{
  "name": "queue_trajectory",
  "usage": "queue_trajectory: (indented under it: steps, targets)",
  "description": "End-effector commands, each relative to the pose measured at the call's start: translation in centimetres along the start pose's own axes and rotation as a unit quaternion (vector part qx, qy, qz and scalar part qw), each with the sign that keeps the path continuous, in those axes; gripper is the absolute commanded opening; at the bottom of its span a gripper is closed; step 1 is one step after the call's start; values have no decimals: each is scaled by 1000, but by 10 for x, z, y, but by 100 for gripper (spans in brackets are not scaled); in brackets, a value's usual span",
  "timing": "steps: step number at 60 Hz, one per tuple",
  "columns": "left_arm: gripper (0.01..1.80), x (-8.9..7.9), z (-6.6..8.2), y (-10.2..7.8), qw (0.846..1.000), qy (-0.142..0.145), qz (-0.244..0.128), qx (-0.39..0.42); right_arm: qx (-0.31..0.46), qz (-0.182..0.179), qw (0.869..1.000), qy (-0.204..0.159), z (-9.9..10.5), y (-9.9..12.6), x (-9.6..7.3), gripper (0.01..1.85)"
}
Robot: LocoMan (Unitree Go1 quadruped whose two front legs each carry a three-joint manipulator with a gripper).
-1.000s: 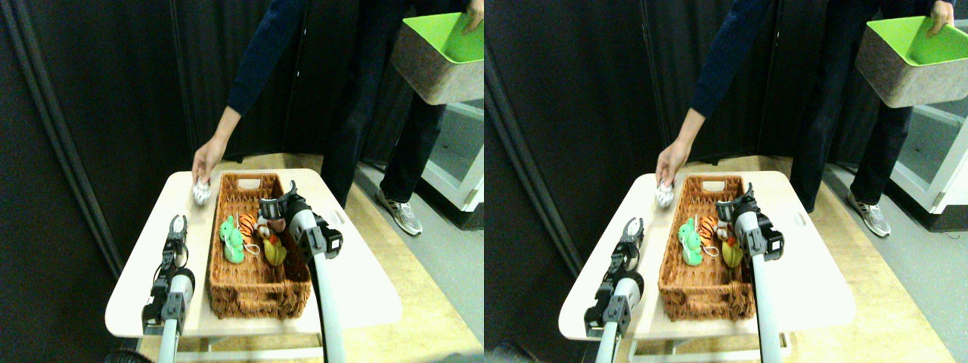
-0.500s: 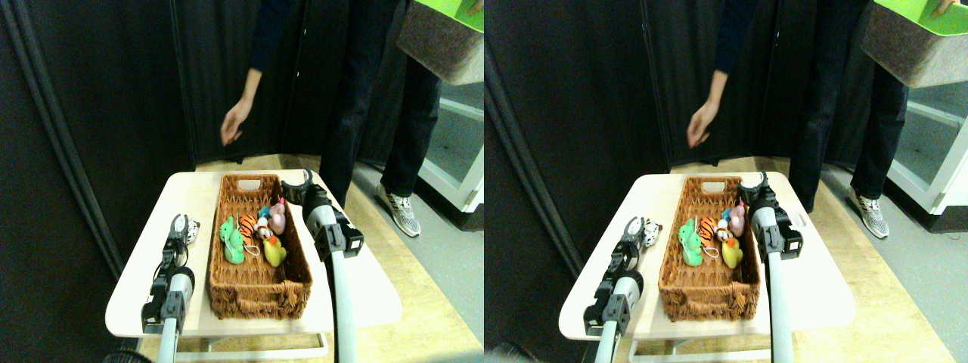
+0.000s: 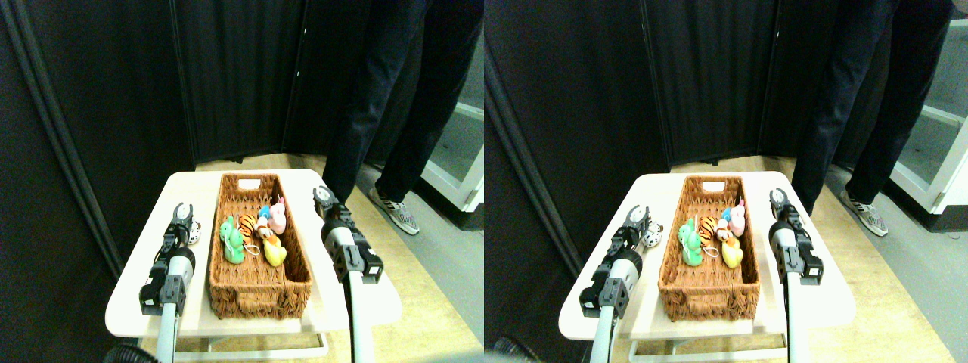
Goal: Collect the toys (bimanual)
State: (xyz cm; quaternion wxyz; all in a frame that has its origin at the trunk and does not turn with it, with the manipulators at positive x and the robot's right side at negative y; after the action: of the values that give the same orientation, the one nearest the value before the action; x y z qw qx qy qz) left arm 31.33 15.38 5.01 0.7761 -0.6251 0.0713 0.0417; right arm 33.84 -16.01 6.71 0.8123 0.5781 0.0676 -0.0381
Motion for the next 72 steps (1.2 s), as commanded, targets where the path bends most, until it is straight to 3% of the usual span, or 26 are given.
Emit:
queue_trajectory:
  steps: [1,10,26,35,55,61,66,68,70,72]
  targets:
    - [39,4,-4,-9,999,6,-9,33,34,2,999,-18,-1,-3,-1,1]
    - [58,11,-9,-1,999,8,10,40,19,2,1000,-20,-3,-14,-2,1]
    - [62,25,-8,20,998,22,50,25,49,-20,998,-28,-4,-27,-4,1]
    - [61,37,-3,42,996,5,84,14,50,-34,998,-27,-4,-32,-6,1]
    - [61,47,5,84,995,-17,99,26,53,-37,998,-22,-1,-36,-5,1]
    - [55,51,5,94,995,-17,102,13,60,-39,997,-26,-3,-35,-7,1]
    - [41,50,2,93,993,-43,106,-6,51,-28,998,-24,-4,-33,-5,1]
    - [31,51,1,93,993,-51,102,-5,41,-26,998,-28,-4,-32,-4,1]
    - [7,48,-3,88,993,-72,97,-5,47,-26,998,-27,-4,-31,-4,1]
    - [1,51,-1,92,992,-71,99,-10,44,-24,998,-28,-4,-30,-3,1]
